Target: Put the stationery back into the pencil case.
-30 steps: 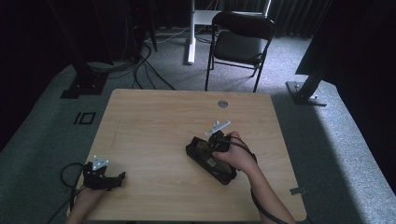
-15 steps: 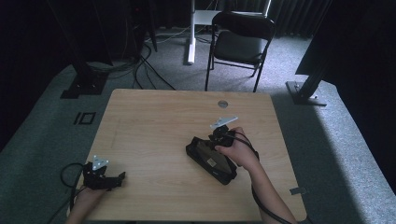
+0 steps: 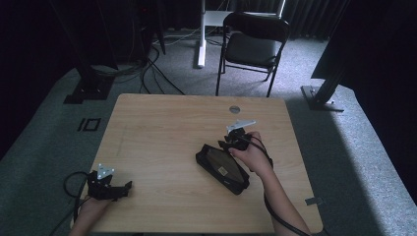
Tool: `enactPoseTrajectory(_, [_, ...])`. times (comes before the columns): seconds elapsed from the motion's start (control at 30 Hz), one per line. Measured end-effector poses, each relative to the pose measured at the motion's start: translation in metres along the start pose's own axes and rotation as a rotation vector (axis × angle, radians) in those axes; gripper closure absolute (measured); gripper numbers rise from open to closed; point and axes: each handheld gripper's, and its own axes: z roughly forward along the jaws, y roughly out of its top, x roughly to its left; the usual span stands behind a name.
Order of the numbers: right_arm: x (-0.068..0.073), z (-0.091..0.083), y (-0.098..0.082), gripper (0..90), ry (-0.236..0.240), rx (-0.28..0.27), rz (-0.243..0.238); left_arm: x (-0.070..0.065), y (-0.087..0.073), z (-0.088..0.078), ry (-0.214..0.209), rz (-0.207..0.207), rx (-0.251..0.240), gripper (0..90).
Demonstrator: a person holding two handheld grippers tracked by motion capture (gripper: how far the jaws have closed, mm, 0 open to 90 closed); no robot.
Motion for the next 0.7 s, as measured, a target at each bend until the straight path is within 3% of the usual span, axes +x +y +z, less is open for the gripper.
enactPoseTrajectory(0.27, [-0.014,0.012,-0.003,62.2,-0.058,0.000,0.051,0.000,0.000,0.000,0.000,0.000,0.000,0.3])
enactPoseTrajectory(0.4, [-0.023,0.019,-0.006,60.2,-0.074,0.008,0.099,0.000,0.000,0.000,0.000,0.000,0.000,0.3])
enactPoseTrajectory(0.7, [-0.036,0.030,-0.012,59.3,-0.107,0.015,0.155,0.000,0.000,0.000,0.000,0.000,0.000,0.3])
